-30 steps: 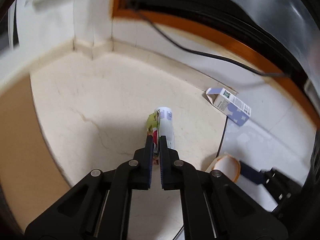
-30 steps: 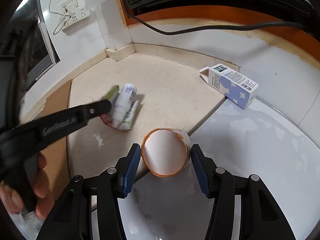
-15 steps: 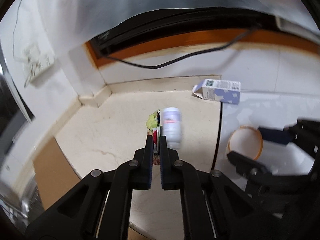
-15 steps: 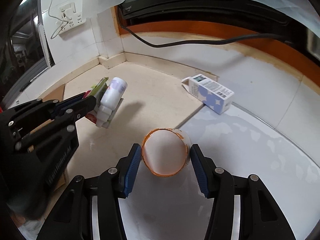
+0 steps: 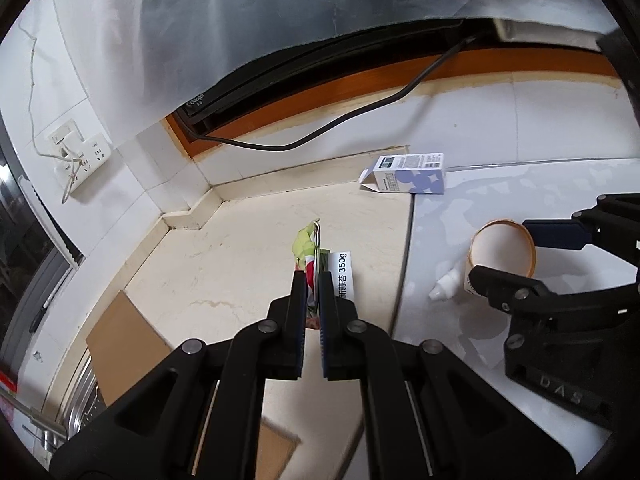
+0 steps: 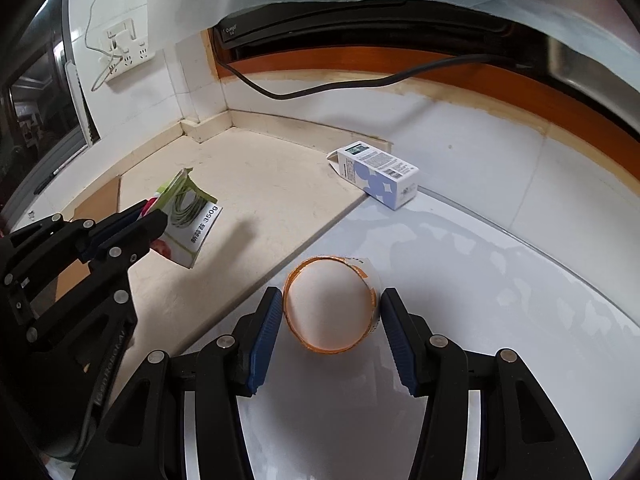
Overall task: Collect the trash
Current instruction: 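Carry the green packet and cup down over the trash bin with both tools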
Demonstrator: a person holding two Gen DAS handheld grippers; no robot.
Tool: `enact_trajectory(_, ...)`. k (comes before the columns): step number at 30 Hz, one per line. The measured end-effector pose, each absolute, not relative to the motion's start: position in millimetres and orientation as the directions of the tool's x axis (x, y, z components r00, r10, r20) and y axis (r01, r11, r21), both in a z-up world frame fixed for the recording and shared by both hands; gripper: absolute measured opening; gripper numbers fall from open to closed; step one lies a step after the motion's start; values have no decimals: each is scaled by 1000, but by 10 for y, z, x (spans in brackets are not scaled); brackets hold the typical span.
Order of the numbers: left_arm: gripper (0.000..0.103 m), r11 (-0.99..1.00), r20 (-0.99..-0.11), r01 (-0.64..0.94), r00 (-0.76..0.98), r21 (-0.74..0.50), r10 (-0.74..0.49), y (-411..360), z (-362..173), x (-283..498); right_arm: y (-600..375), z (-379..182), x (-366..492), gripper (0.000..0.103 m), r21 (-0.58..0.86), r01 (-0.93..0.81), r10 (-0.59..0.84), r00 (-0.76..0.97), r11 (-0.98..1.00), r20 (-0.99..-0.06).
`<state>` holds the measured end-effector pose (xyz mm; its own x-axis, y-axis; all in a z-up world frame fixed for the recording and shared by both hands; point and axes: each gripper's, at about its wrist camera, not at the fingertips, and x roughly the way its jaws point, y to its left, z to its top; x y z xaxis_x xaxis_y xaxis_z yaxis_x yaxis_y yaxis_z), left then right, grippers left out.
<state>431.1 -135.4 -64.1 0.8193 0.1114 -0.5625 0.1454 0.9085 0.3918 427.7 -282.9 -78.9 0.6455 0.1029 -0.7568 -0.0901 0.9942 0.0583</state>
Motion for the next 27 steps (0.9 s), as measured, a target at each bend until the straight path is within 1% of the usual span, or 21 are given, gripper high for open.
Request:
enact_trajectory(7,3,932,-594,155,801,328,76,-1246,-504,3776,-2809,-660,3826,51,72,-101,120,638,992,-760)
enact_trajectory(16,3,964,-632,156,775,216,16,-1000,-410,2795,-2522,-449,2825,51,121,-166,200,632,979,-749)
enact_trajectory(19,3,971,-641,157,767,180,-5,-921,-432,2441,-2404,-403,2489,51,141,-192,232,630,971,-741)
enact_trajectory(27,3,987,-674,140,737,80,-50,-669,-638,1572,-1945,-424,1579,51,139,-290,297,621,947,-725)
